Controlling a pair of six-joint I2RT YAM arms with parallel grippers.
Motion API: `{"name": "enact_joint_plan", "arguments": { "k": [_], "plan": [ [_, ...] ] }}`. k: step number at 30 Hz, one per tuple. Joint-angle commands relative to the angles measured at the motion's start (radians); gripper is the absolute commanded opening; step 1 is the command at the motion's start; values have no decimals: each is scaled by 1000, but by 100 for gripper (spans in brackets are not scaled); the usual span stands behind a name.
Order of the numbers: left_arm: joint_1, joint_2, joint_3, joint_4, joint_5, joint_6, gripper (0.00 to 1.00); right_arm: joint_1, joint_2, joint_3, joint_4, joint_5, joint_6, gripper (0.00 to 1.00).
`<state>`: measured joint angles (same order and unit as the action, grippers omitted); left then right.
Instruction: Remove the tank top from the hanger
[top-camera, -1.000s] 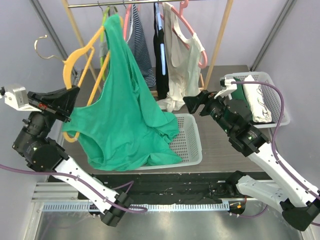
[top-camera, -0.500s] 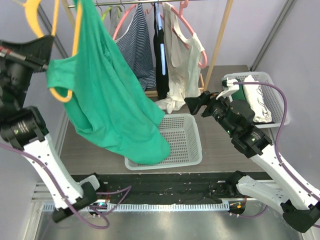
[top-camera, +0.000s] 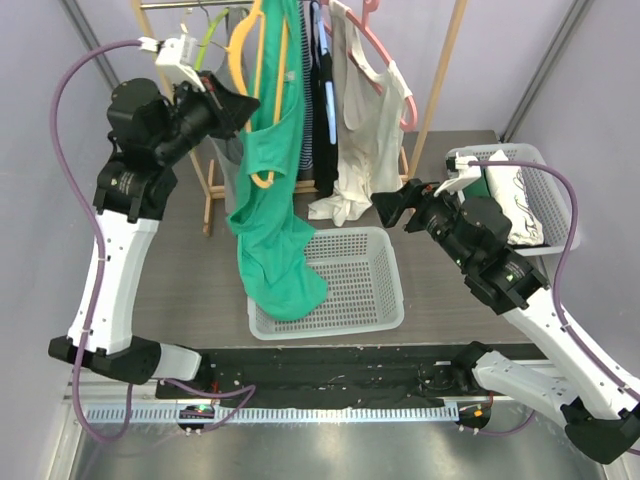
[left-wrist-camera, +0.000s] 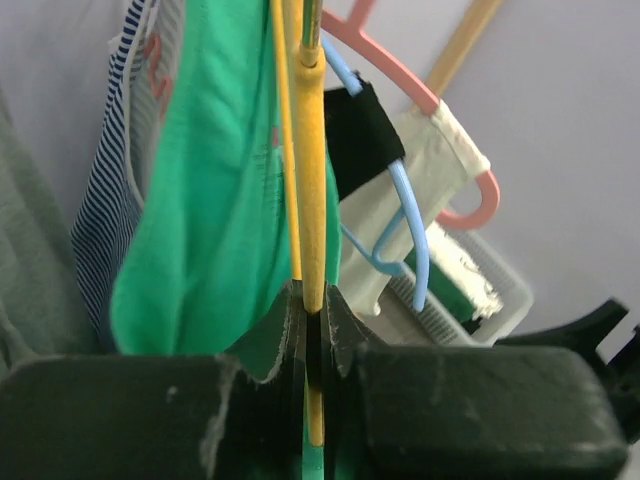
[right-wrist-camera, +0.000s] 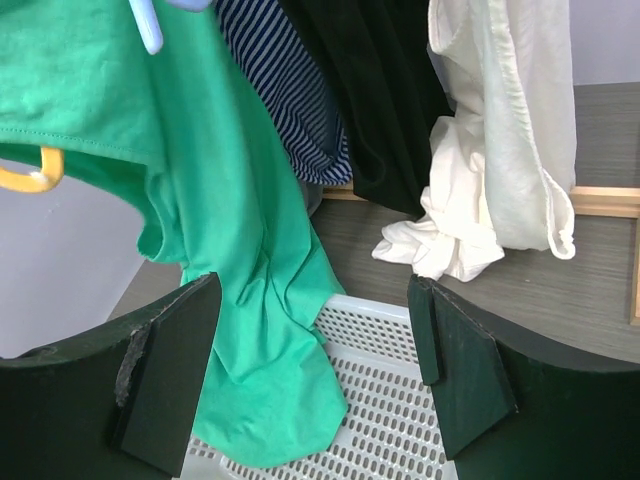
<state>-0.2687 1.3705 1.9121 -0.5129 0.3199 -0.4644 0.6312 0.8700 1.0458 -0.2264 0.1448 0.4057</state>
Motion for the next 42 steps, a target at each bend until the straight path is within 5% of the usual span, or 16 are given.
{"name": "enact_joint_plan", "arguments": {
  "k": [1,12,22,36,42],
  "plan": [
    [-127,-1,70,-177,-4,276,0,1,3,42,-7,50,-11,84],
    [-247,-13,304,-351,34,409,0,1,20,63,-17,59,-51,84],
    [-248,-120,142,-481,40,592,1,1,-23,97,-27,36,-73,84],
    [-250,-134,284,-751,290,768,0,1,-63,158,-70,-45,-117,86],
    [-250,-157,228,-756,383,770,0,1,-54,172,-45,-103,-105,85]
  ]
}}
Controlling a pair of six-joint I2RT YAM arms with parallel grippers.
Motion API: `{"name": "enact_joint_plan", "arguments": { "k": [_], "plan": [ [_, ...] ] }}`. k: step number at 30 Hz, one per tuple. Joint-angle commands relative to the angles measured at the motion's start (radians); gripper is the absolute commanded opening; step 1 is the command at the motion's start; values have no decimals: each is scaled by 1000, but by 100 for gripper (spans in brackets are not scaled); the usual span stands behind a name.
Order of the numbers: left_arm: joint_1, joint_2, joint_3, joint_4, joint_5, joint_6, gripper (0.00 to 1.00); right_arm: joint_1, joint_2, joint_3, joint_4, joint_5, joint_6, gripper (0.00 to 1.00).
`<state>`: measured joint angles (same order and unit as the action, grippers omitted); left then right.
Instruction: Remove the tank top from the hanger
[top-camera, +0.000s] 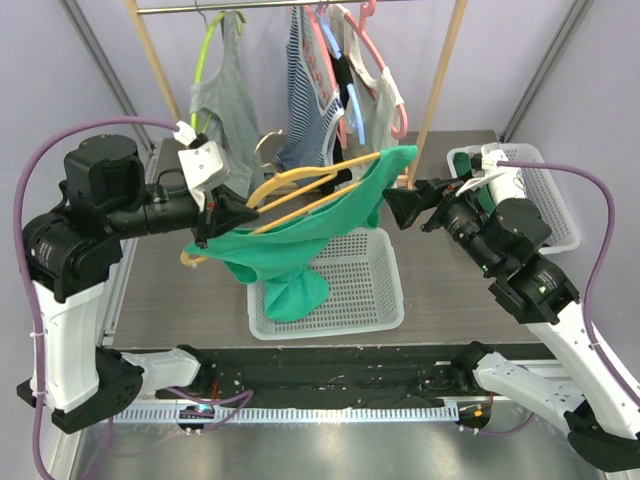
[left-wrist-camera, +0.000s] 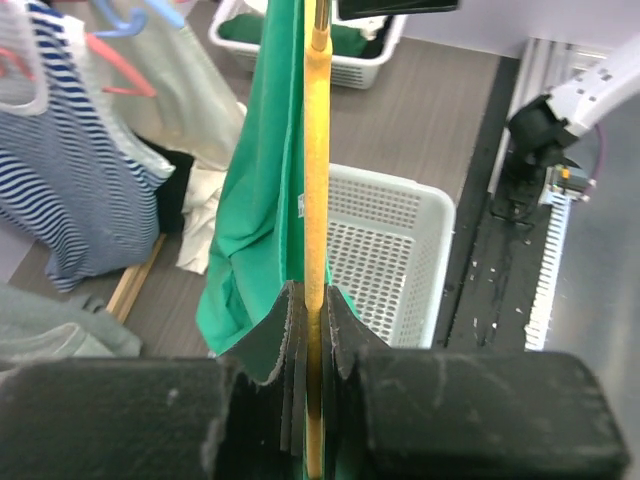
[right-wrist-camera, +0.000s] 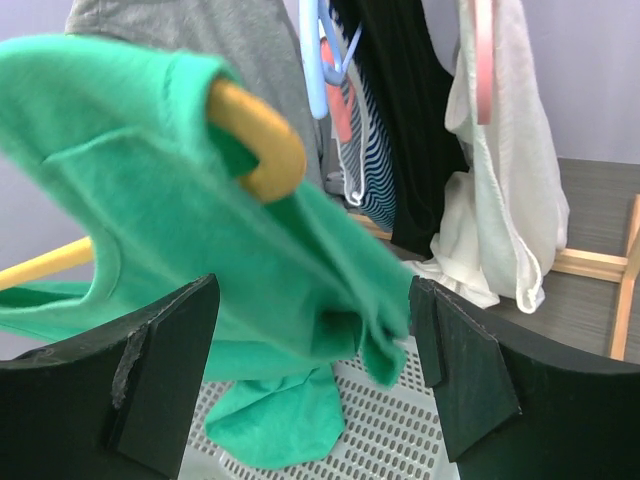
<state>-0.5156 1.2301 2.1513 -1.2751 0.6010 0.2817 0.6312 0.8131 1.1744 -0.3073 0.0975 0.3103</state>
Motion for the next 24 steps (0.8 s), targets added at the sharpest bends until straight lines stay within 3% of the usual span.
{"name": "enact_joint_plan", "arguments": {
  "k": [1,7,14,24],
  "plan": [
    [-3,-15,-34,14,99,21,0,1,1,44,34,-64,-8,85],
    [-3,8,-76,52,71,19,0,1,-34,16,25,-74,1,82],
    [-3,60,-54,97,55,1,0,1,-51,-47,34,-84,41,72],
    [-3,69,-36,94,79,-22,0,1,6,-88,100,-45,33,69]
  ]
}}
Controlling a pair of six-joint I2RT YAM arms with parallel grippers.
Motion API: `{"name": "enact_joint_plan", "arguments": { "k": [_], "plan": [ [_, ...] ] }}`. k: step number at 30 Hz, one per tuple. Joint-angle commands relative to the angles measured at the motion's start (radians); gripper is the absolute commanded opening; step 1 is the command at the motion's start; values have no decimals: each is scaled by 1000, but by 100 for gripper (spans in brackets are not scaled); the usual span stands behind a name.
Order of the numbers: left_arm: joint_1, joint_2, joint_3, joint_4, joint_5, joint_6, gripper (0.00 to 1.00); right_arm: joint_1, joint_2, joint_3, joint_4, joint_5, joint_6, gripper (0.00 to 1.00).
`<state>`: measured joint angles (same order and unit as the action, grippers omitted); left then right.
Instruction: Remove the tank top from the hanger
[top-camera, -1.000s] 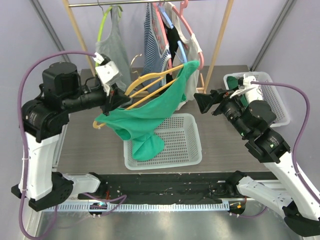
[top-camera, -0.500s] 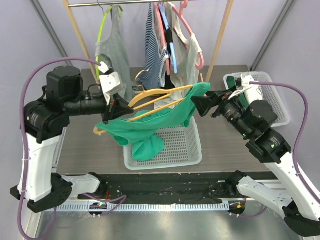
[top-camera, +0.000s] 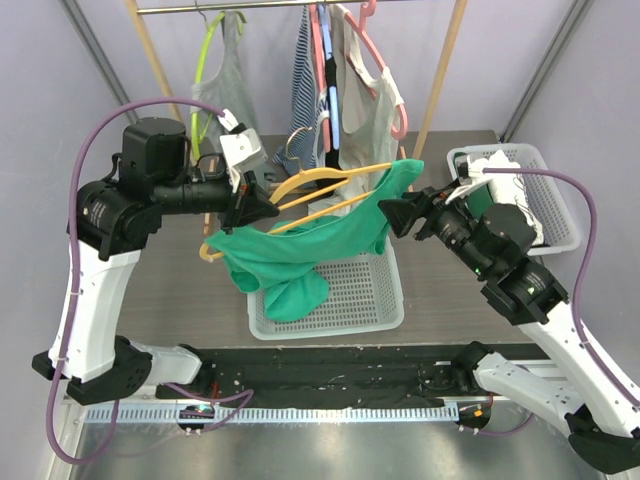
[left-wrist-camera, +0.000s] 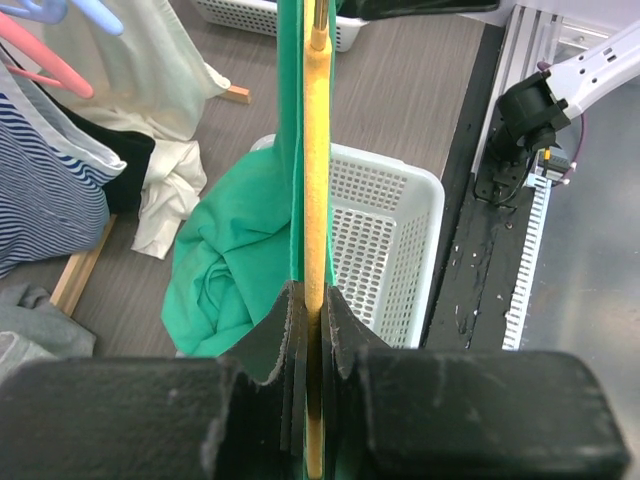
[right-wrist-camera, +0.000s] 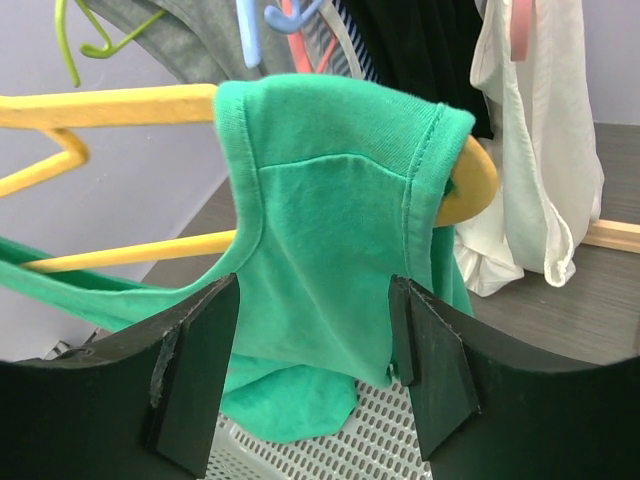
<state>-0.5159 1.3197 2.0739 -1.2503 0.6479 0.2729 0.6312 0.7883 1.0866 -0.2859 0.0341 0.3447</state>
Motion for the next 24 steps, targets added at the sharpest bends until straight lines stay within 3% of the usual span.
{"name": "enact_joint_plan", "arguments": {
  "k": [1,24],
  "plan": [
    [-3,-22,41,66,33,-14,0,2,37,-1,85,21,0,68],
    [-3,-11,49,55,42,-9,0,-1,48,-44,76,81,-35,66]
  ]
}}
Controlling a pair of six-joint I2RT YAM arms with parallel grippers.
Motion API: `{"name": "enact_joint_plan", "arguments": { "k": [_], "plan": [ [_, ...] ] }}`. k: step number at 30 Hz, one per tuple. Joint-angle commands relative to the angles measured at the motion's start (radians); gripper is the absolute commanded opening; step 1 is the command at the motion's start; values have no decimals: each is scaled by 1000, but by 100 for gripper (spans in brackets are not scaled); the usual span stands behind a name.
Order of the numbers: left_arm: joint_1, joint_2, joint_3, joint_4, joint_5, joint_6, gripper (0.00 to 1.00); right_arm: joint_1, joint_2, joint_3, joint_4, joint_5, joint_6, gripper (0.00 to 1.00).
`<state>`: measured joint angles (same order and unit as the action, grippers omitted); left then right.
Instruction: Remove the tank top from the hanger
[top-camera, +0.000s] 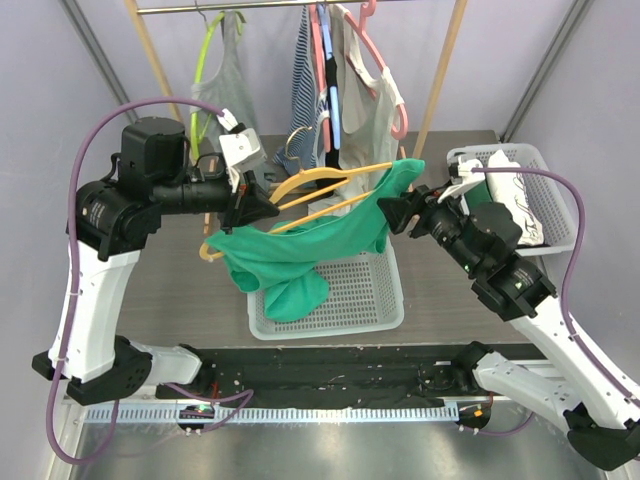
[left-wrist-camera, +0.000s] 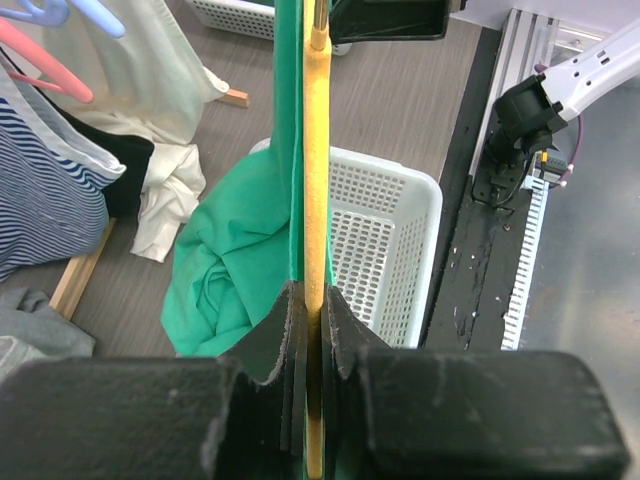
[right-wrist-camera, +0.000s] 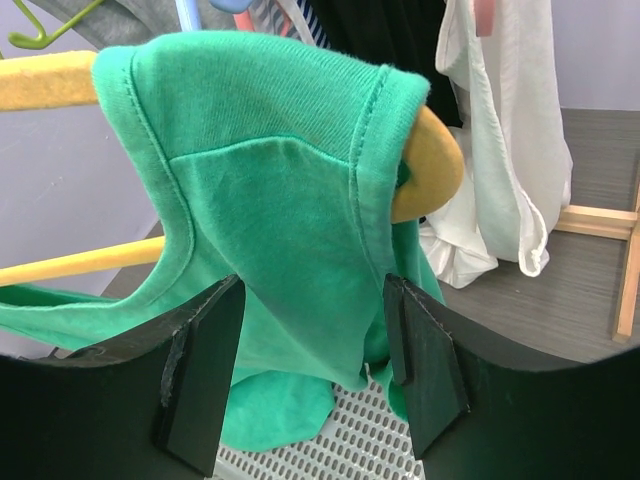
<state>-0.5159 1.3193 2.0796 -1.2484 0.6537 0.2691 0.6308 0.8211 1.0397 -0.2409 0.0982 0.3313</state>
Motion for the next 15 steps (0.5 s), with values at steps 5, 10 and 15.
{"name": "enact_joint_plan", "arguments": {
  "k": [5,10,15],
  "plan": [
    [-4,-14,33,53,38,-4,0,0,46,11,64,3,-20,65],
    [-6,-15,17,52,38,-4,0,0,79,28,114,-46,2,52],
    [-7,-23,-6,53,23,10,0,0,53,48,107,-58,17,12]
  ]
}}
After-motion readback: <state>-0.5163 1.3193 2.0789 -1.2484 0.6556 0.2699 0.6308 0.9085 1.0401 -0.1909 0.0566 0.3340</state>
